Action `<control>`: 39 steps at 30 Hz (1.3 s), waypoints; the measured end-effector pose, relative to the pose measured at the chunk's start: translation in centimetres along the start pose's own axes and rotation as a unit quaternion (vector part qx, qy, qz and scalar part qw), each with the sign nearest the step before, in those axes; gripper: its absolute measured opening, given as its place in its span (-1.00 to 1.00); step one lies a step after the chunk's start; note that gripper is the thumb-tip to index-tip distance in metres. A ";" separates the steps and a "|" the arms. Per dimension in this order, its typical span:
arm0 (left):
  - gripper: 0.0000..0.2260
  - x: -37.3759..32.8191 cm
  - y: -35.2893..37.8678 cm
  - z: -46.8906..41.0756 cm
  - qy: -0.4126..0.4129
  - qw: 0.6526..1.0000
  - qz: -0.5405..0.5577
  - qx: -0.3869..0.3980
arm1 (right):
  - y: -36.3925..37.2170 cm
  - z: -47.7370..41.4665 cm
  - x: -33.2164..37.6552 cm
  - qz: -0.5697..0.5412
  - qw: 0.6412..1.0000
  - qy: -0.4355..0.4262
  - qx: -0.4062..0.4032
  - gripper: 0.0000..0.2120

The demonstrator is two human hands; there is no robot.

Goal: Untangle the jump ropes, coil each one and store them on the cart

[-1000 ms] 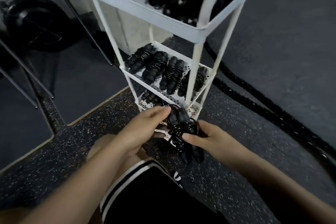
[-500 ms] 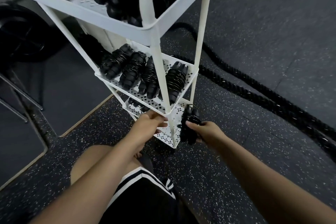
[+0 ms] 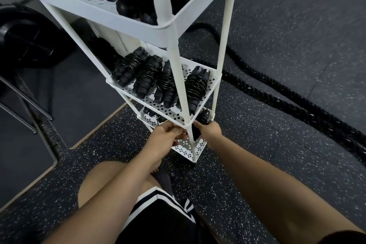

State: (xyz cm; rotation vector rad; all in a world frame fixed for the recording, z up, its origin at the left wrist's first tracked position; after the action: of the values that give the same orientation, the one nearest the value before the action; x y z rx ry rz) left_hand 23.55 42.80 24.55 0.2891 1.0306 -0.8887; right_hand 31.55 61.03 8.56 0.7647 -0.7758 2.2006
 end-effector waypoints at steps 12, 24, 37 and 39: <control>-0.88 0.5 0.0 -0.7 0.002 1.000 0.018 -0.011 | -0.1 0.7 -0.4 0.276 0.947 -0.161 -0.045 -0.49; -0.86 0.6 0.1 -1.2 0.009 1.000 -0.002 -0.024 | 0.3 0.3 0.1 0.466 0.858 -0.201 0.081 -0.60; -0.88 -0.1 -0.4 -0.7 0.014 1.000 -0.019 -0.005 | -0.4 1.8 -0.2 0.503 0.843 -0.187 0.019 -0.43; -0.88 -0.2 -0.7 -0.7 0.012 1.000 -0.016 -0.008 | -1.4 2.1 -0.5 0.494 0.849 -0.184 0.027 -0.35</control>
State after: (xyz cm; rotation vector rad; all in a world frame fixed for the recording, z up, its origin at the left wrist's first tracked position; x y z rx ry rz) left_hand 22.53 42.86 24.48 0.2720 1.0669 -0.9074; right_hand 33.50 60.18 9.97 0.9608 -1.5725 3.0125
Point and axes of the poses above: each hand's wrist, its own z-axis away from the middle knuckle, its own y-axis out of the palm, x = y × z, the point moved 5 cm from there along -z, towards the middle knuckle, and after that the axes turned 1 degree about -z, right-handed, at the moved point
